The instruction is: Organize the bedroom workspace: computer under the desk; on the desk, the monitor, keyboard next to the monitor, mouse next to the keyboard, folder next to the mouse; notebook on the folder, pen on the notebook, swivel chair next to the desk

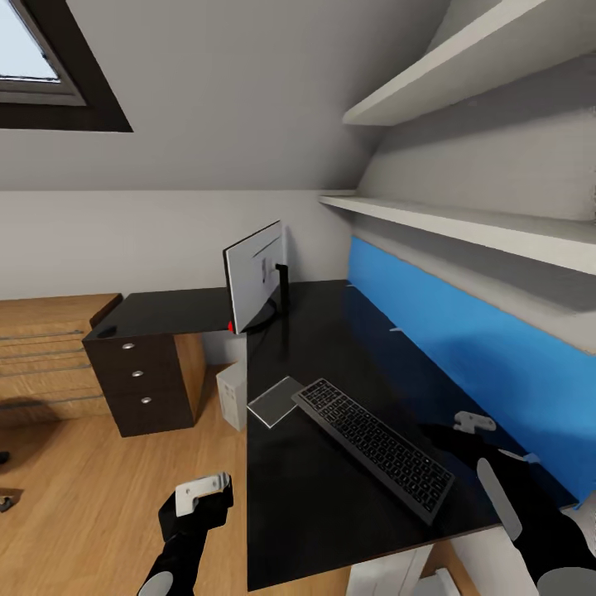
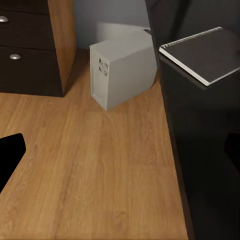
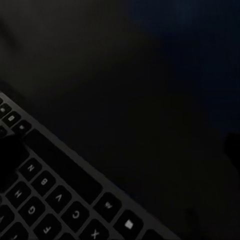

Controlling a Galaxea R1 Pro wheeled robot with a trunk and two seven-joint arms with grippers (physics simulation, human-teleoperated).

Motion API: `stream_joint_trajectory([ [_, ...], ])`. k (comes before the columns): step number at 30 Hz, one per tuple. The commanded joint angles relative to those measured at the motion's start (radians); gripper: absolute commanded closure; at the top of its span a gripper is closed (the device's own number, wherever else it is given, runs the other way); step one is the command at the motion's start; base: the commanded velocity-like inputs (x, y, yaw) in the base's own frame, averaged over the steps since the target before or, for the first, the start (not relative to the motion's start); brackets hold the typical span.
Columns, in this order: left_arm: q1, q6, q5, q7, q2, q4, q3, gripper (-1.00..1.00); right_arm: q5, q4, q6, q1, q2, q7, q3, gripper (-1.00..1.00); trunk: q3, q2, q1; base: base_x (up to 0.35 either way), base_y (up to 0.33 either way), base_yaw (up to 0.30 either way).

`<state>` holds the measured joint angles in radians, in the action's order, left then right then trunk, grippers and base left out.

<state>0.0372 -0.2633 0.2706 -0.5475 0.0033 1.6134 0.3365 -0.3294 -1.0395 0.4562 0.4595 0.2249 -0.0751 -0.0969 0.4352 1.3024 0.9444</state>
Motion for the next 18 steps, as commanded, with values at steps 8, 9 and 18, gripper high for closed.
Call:
stream_joint_trajectory([
  [8,0.0,-0.004,0.005,-0.006,0.001,0.002,-0.002,-1.0,-0.002,0.014,0.006,0.0,-0.001,-0.061,-0.019,-1.0,0.001,0.001,0.0,0.0,-0.025,0.0],
  [9,0.0,-0.004,0.005,-0.006,0.001,0.002,-0.002,-1.0,-0.002,0.017,0.006,0.0,-0.001,-0.067,-0.021,-1.0,0.001,0.001,0.0,0.0,-0.008,0.0],
  [18,0.0,-0.004,0.005,-0.007,0.002,0.002,-0.006,-1.0,-0.001,0.085,0.005,0.001,-0.001,-0.197,-0.08,-1.0,0.001,0.001,0.0,0.0,-0.003,0.0],
])
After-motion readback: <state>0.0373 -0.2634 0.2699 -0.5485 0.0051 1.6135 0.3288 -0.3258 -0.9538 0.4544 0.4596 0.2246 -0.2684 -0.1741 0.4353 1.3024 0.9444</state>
